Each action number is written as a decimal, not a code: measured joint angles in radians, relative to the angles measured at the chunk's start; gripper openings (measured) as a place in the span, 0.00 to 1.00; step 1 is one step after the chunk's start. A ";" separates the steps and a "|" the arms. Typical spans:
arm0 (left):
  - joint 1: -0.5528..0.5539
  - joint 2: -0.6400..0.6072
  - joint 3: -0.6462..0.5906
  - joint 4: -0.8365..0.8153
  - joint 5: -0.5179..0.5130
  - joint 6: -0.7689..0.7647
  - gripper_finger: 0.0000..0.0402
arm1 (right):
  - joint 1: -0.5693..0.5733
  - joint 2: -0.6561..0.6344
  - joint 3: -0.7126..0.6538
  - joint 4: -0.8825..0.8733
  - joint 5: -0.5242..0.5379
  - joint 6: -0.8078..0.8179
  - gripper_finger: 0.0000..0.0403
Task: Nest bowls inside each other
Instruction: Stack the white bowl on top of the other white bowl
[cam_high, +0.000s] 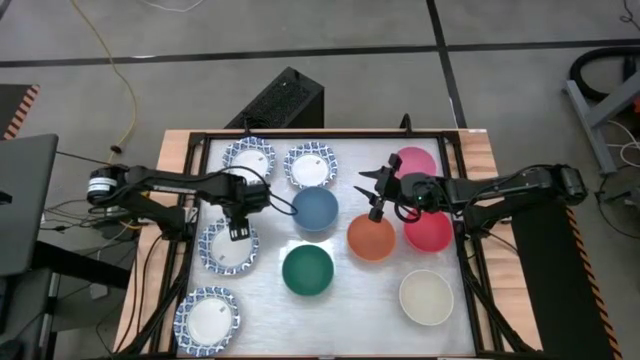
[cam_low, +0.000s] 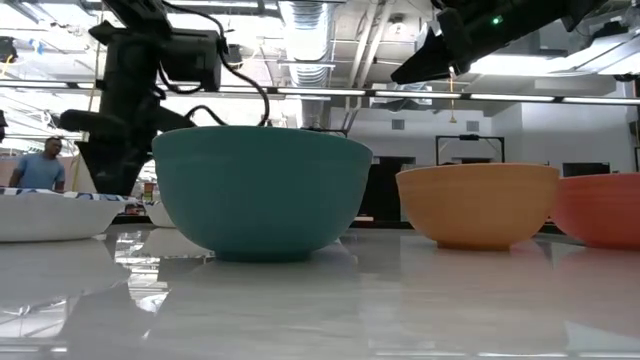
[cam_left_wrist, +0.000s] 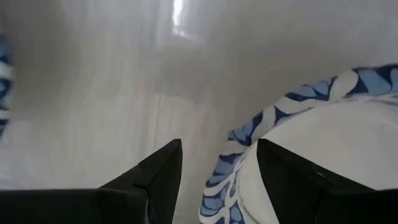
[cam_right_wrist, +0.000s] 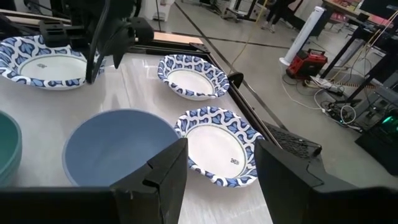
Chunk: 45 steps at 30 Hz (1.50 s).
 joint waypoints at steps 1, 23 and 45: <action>0.000 0.008 0.000 0.000 0.011 0.012 0.49 | 0.000 0.000 0.000 -0.001 0.000 0.000 0.51; 0.001 0.019 -0.028 0.042 0.131 0.045 0.02 | 0.002 0.000 0.000 -0.002 0.000 0.001 0.51; 0.001 0.017 0.399 -0.174 -0.098 -0.234 0.00 | -0.008 0.000 0.000 -0.001 0.000 0.309 0.51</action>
